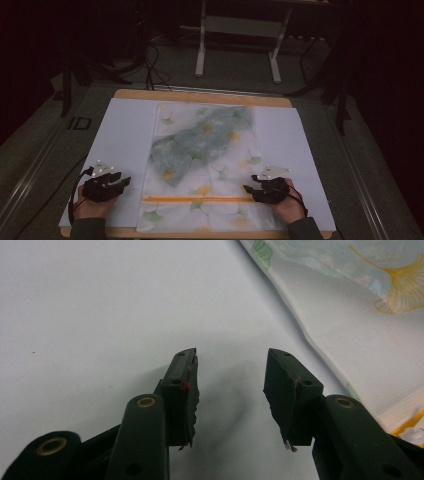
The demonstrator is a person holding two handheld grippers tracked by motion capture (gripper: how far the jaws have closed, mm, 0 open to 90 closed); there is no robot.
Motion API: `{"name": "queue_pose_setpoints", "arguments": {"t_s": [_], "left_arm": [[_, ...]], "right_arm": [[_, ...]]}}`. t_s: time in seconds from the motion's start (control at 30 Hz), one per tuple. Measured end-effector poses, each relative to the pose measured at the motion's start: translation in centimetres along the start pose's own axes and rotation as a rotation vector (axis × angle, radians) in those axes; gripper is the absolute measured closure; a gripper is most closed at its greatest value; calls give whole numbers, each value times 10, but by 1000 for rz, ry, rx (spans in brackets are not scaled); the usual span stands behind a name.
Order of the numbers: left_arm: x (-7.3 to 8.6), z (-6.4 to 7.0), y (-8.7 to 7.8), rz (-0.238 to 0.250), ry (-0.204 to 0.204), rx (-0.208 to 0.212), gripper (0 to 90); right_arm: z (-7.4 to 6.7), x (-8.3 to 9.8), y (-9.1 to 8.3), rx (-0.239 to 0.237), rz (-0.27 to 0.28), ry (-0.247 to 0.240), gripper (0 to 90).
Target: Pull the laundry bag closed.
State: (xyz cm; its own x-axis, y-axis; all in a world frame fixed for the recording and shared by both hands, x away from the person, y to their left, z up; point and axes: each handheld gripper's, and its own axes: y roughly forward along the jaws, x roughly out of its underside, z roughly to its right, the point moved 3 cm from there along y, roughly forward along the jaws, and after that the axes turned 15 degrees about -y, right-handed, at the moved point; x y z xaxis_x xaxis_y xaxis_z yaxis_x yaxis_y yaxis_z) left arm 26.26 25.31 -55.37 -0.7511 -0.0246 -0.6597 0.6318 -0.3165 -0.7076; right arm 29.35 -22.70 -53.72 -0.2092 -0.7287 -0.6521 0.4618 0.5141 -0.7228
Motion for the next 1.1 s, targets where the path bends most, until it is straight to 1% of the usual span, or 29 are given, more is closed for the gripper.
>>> {"name": "queue_pose_setpoints", "arguments": {"t_s": [0.07,0.13,0.17,0.2,0.23,0.27,0.3,0.33,0.47,0.53,0.63,0.67,0.7,0.73,0.83,0.93,0.97,1.0,1.1], "left_arm": [[0,0,0,-2,0,1,569],[0,1,-1,-3,4,3,586],[1,1,-1,-4,5,3,586],[1,1,-1,-6,7,2,590],[1,1,-1,-6,7,2,590],[1,1,-1,-5,7,3,595],[1,1,-1,-5,7,3,595],[1,1,0,-5,14,-9,595],[2,1,0,-8,16,-9,596],[1,2,0,-4,18,-5,599],[1,2,-1,4,19,-9,597],[1,1,-2,12,12,-8,596],[1,1,-2,12,12,-8,595],[1,1,-2,12,14,-17,595],[1,1,-2,8,19,-21,594],[1,2,-2,5,25,-20,593],[1,2,-2,5,25,-20,592],[1,2,-2,4,25,-18,592],[1,2,-2,2,30,-16,593]], "right_arm": [[-1,-1,0,0,1,-2,503],[-3,-6,0,-10,19,-10,502],[-3,-6,0,-10,19,-10,502],[-4,-10,0,-18,24,-21,500],[-4,-10,0,-18,24,-21,500],[-4,-13,2,-19,11,-42,499],[-4,-13,2,-19,11,-42,499],[-4,-17,2,-30,25,-47,499],[-4,-21,4,-41,32,-52,501],[-6,-26,7,-60,40,-60,501],[-8,-31,8,-71,47,-67,499],[-11,-35,11,-82,56,-72,495],[-11,-35,11,-82,56,-72,495],[-14,-40,14,-94,60,-82,491],[-17,-44,18,-99,54,-96,487],[-22,-51,24,-117,52,-119,488],[-22,-51,24,-117,52,-119,488],[-25,-54,27,-125,53,-130,489],[-27,-58,29,-128,51,-144,490]]}}
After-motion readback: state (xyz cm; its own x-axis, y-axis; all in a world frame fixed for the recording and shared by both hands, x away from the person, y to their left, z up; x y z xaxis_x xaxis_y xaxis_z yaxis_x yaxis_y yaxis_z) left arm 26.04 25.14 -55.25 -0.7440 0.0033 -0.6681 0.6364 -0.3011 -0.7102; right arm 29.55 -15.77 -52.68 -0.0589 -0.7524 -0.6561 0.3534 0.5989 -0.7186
